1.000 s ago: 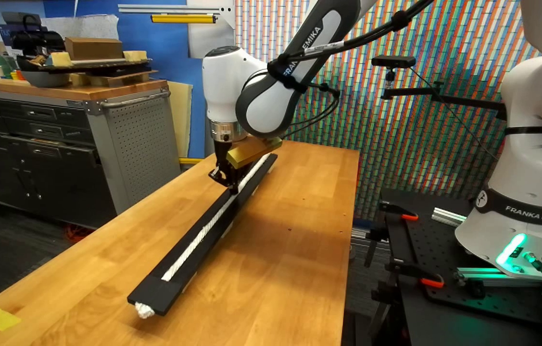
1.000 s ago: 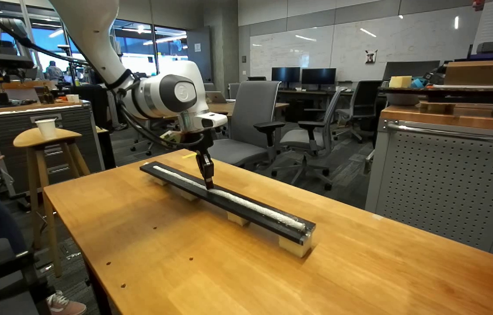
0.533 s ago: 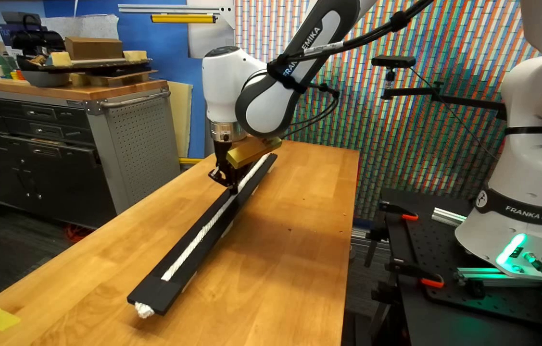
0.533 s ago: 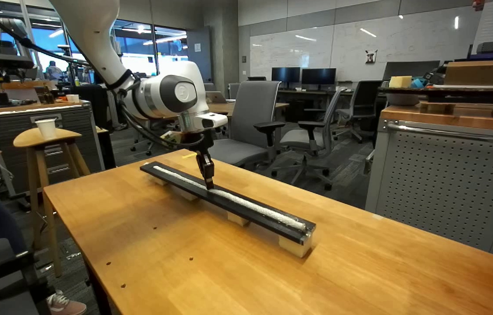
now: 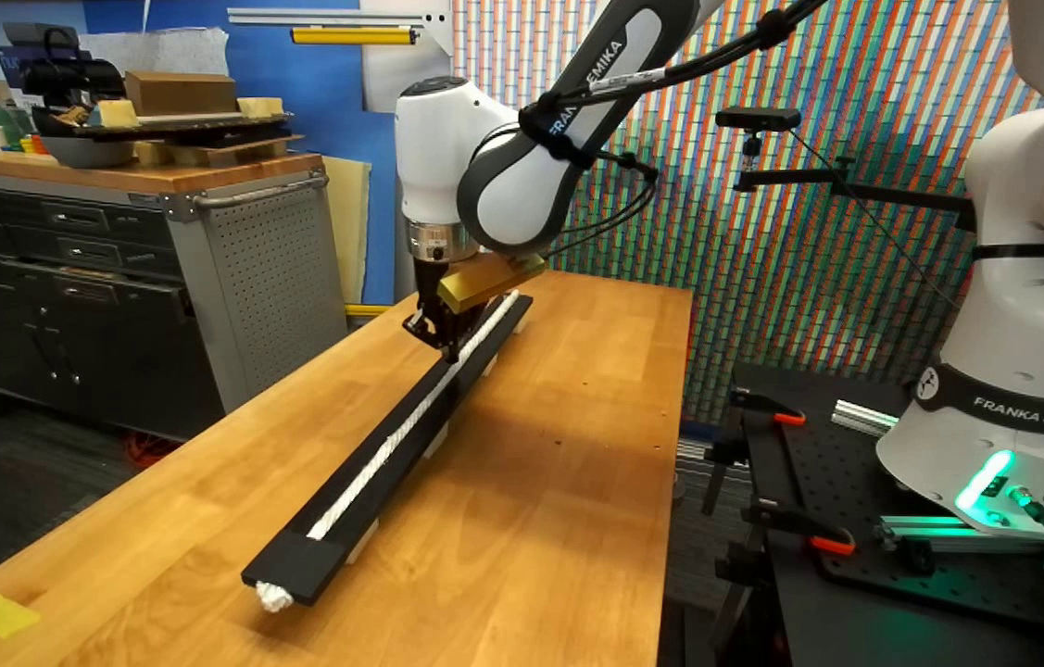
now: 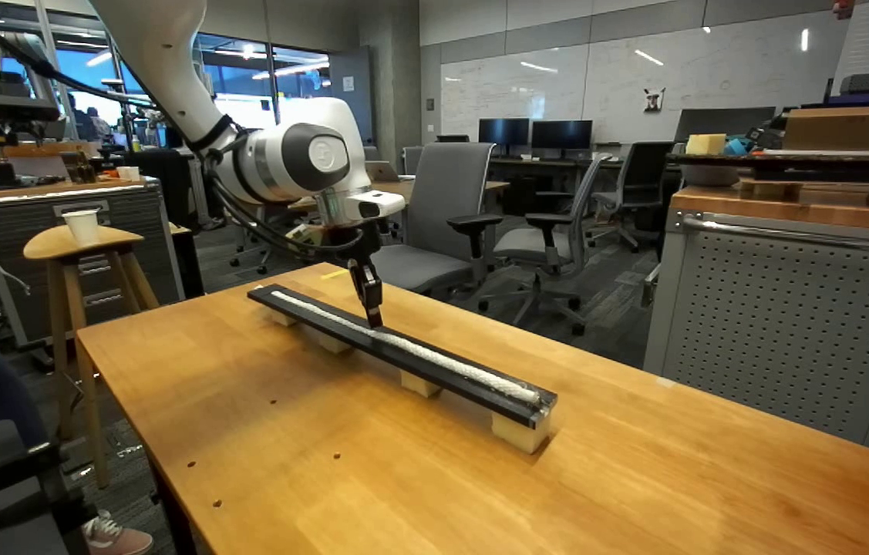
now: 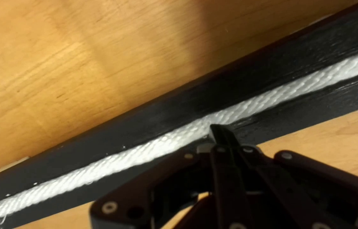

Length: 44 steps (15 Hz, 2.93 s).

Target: Straighten the rope on the black object and press it in

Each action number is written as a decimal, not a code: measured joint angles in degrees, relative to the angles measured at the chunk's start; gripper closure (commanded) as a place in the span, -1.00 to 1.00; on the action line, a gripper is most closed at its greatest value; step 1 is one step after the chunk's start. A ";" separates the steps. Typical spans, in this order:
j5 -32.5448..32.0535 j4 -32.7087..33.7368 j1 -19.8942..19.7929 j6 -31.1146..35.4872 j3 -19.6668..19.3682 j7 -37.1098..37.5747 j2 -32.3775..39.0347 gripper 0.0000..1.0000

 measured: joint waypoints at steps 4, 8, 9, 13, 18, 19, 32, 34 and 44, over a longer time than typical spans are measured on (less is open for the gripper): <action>-0.27 -1.27 -0.07 0.69 -1.32 0.00 -1.99 1.00; -0.27 -1.94 -0.29 0.69 -1.42 -0.04 -2.64 1.00; -0.27 -2.09 -0.30 0.69 -1.33 -0.21 -2.64 1.00; 0.34 -2.80 -1.18 0.69 0.25 -2.95 -2.58 1.00; 2.71 -2.95 -2.69 0.69 1.90 -6.65 -1.68 1.00; 2.99 -2.91 -2.79 0.69 1.92 -7.03 -1.36 1.00; 4.22 -2.47 -3.07 1.79 1.87 -8.71 -0.70 1.00; 4.22 -2.47 -3.07 2.65 1.82 -8.71 -0.80 1.00; 4.26 -2.38 -3.32 3.70 1.43 -8.81 -0.14 1.00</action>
